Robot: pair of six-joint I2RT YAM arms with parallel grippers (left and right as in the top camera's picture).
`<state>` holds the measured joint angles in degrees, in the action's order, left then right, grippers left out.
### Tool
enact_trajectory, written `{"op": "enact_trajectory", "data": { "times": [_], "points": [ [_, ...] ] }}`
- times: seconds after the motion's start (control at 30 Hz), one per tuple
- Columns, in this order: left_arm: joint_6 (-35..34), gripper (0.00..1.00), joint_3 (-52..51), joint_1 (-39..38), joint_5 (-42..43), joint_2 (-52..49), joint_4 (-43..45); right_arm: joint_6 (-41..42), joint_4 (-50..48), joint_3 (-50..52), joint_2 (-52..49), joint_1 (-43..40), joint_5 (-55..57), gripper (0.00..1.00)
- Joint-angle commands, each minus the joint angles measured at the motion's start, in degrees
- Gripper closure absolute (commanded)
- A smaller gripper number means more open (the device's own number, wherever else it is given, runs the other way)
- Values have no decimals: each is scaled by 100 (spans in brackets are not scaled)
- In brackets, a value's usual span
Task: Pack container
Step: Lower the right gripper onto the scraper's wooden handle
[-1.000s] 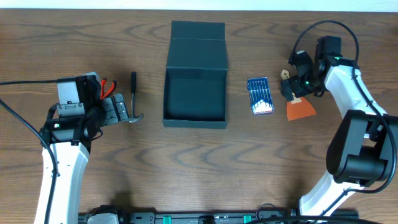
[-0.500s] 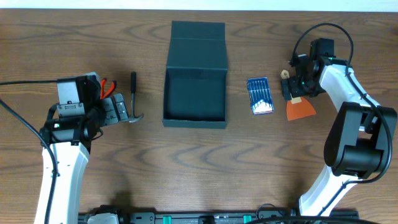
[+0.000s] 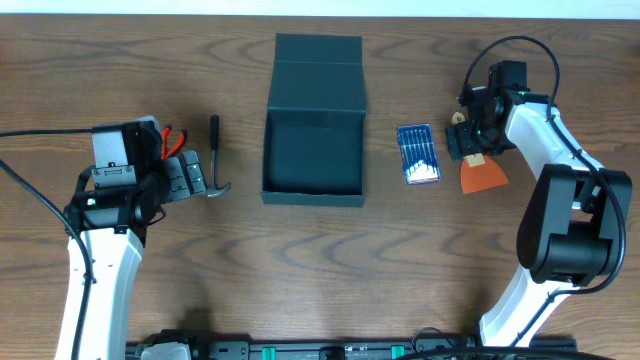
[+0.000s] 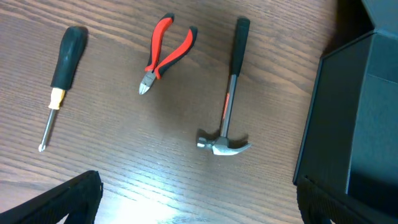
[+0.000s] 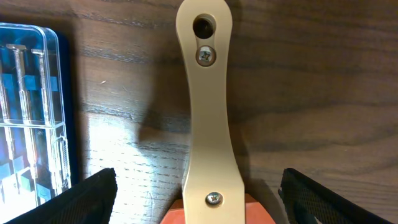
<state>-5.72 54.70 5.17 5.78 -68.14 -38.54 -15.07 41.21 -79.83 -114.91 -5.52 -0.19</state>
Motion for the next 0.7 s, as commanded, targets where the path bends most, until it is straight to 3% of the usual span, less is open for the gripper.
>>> {"op": "enact_trajectory", "data": {
  "times": [0.0, 0.5, 0.67],
  "points": [
    [96, 2, 105, 33, -63, -33, -2, 219, -13, -94, -120, 46, 114, 15],
    [96, 2, 105, 33, -63, -33, -2, 450, 109, -94, -815, 68, 170, 24],
    [96, 2, 105, 33, -63, -33, -2, 1054, 367, -94, -815, 66, 345, 25]
  ]
}}
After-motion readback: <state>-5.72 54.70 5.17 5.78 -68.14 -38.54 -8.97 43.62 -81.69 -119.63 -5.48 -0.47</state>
